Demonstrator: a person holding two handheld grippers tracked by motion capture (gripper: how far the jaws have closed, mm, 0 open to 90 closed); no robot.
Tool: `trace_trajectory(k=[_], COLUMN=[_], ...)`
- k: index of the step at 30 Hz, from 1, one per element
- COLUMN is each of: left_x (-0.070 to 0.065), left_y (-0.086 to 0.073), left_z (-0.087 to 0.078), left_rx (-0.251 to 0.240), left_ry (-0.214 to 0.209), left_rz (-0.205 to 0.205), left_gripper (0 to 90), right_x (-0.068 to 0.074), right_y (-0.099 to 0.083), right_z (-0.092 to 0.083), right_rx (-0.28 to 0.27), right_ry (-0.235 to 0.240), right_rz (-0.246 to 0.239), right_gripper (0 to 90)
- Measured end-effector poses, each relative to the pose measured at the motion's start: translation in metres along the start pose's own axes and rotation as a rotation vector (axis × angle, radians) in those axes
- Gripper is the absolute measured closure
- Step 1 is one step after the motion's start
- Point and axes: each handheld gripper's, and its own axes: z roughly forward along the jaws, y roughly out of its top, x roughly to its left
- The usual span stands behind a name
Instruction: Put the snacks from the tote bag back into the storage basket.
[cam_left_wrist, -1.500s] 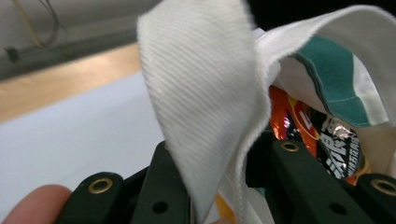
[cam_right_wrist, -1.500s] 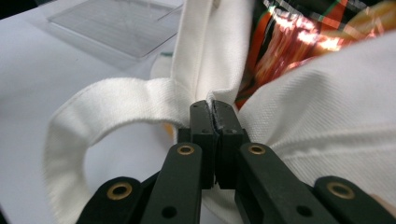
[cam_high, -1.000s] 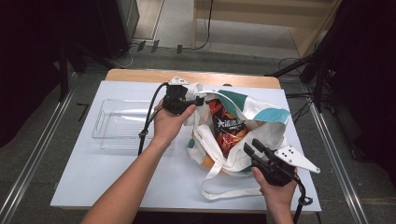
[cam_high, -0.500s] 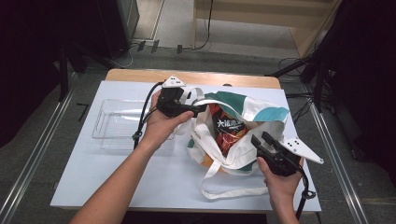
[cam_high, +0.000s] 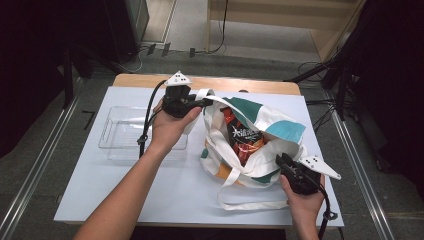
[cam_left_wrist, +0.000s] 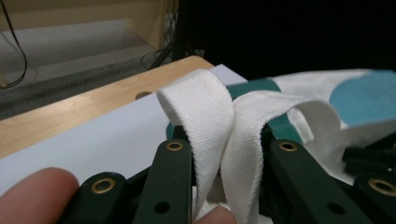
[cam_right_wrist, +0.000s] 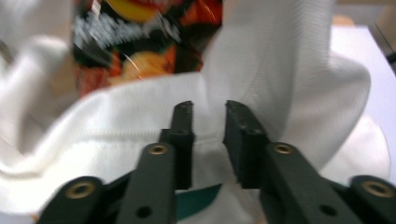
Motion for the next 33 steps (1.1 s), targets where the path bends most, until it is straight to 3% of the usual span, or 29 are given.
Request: trace_trajectory(k=[3,5,8,12,16,23,26,29,33], left_x=[0.006,0.012,0.022,0.027,0.030,0.023,0.018,0.015,0.015], left_y=[0.006,0.005,0.000,-0.006,-0.011,-0.039,-0.051,-0.055,-0.048], left_z=[0.008,0.017,0.032,0.036,0.020,-0.013,-0.021,-0.022,-0.007], left_rx=[-0.031,-0.031,0.005,0.042,0.044,0.039,0.034,0.044,0.071], left_ry=[0.024,0.069,0.108,0.180,0.124,0.033,0.028,0.059,0.112], left_rz=[-0.042,-0.072,-0.136,-0.123,-0.093,-0.027,-0.027,-0.010,-0.024], left_gripper=[74.4,65.3,48.1,21.3,9.7,6.9,9.9,15.1,15.6], right_x=[-0.006,-0.007,-0.006,-0.010,-0.014,-0.016,-0.017,-0.016,-0.015], right_y=[-0.007,-0.010,-0.012,-0.014,-0.017,-0.019,-0.018,-0.018,-0.020], right_z=[0.005,0.009,0.011,0.013,0.014,0.008,0.003,0.002,0.003], right_rx=[0.047,0.060,0.068,0.077,0.074,0.017,-0.011,-0.015,-0.010], right_ry=[0.014,0.013,0.004,0.011,0.021,0.052,0.052,0.046,0.042], right_rz=[0.030,0.033,0.007,0.016,0.029,0.051,0.053,0.044,0.043], right_gripper=[90.0,90.0,90.0,90.0,90.0,90.0,90.0,90.0,90.0])
